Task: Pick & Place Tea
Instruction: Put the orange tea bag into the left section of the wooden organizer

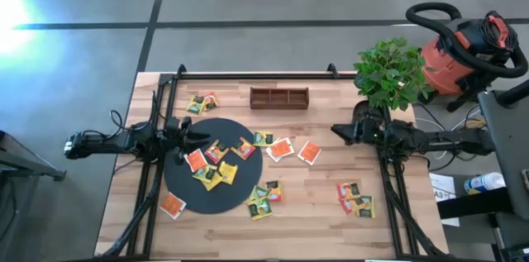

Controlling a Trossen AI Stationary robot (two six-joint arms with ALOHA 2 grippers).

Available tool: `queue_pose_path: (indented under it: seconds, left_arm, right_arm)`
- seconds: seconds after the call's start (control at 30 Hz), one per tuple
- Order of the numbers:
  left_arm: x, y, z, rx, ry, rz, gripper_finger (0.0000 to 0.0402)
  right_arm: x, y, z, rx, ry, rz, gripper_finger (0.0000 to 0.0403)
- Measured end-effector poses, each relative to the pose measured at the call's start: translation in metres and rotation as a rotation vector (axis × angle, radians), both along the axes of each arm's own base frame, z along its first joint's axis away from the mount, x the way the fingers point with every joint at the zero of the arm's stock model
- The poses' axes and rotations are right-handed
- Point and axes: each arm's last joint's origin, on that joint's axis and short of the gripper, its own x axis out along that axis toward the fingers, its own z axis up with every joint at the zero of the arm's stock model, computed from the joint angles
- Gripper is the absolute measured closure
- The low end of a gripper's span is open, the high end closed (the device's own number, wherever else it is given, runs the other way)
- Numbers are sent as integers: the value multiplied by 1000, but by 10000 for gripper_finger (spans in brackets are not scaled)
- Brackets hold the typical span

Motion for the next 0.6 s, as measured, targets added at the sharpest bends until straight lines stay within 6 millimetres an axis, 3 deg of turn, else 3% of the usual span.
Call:
queue_pose_path:
  seconds: [0.3, 0.43, 0.6]
  left_arm:
    - [0, 0, 0, 0, 0, -1, 273]
    - [0, 0, 0, 0, 0, -1, 273]
    - [0, 0, 0, 0, 0, -1, 273]
  right_arm:
    - [35, 4, 23, -174, 305, 86, 234]
    - [56, 9, 35, -271, 549, 221, 234]
    - [73, 18, 32, -327, 943, 434, 234]
